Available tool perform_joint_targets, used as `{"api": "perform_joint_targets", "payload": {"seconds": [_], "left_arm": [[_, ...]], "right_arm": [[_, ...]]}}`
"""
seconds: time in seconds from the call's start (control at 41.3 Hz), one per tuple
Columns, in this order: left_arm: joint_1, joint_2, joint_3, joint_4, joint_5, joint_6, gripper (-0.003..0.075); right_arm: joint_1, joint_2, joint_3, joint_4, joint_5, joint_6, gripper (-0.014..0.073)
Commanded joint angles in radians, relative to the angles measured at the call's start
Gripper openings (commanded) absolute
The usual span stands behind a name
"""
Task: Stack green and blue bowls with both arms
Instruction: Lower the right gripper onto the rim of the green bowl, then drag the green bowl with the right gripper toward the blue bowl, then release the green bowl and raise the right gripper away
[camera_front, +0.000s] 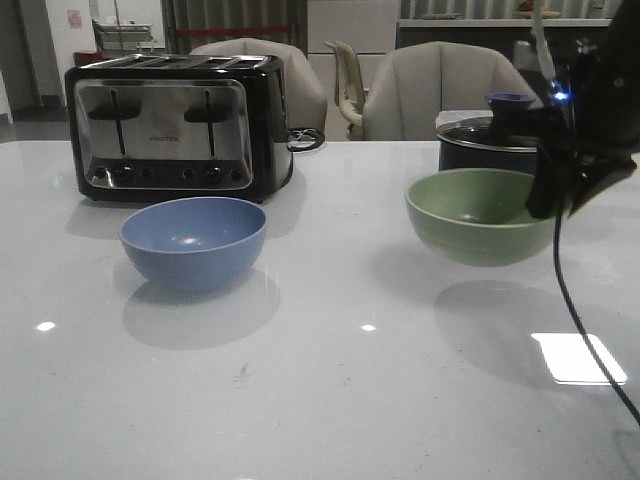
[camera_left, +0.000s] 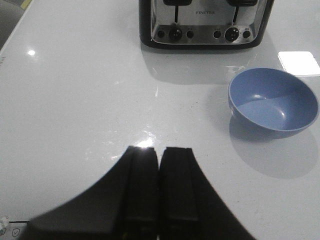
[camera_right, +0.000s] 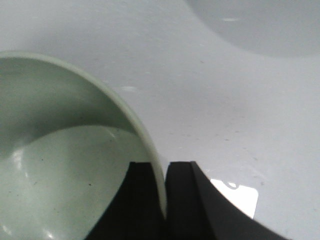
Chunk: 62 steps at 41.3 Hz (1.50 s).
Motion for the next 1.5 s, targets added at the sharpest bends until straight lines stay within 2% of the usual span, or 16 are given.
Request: {"api": "perform_joint_targets", "payload": {"seconds": [0.0, 0.315, 0.508, 0.556, 0.75, 0.871, 1.161, 1.476], "left_arm": [[0.0, 0.007, -0.029, -0.012, -0.081, -0.008, 0.0102], [0.0, 0.007, -0.029, -0.012, -0.081, -0.008, 0.0102], [0.0, 0.007, -0.029, -0.012, -0.081, -0.008, 0.0102], [0.0, 0.007, -0.029, -0.012, -0.081, -0.008, 0.0102], [0.0, 0.007, -0.029, -0.012, -0.081, -0.008, 0.0102], [0.0, 0.007, -0.029, -0.012, -0.081, -0.008, 0.0102], [0.0, 0.007, -0.029, -0.012, -0.081, -0.008, 0.0102], [0.0, 0.007, -0.029, -0.012, -0.081, -0.008, 0.0102]], "right_arm": [[0.065, -0.097, -0.03, 0.012, 0.0, -0.05, 0.0053], [0.297, -0.037, -0.03, 0.013, -0.033, -0.051, 0.0053], [0.368, 0.02, -0.03, 0.024, -0.093, -0.05, 0.0059], [0.377, 0.031, -0.03, 0.037, -0.104, -0.05, 0.0073], [0.378, 0.046, -0.03, 0.068, -0.123, -0.05, 0.0291], [0.378, 0.048, -0.03, 0.067, -0.123, -0.05, 0.0369], [0.377, -0.046, -0.029, 0.058, -0.118, -0.05, 0.0371], [0.378, -0.351, 0.125, -0.059, -0.125, -0.052, 0.0371]]}}
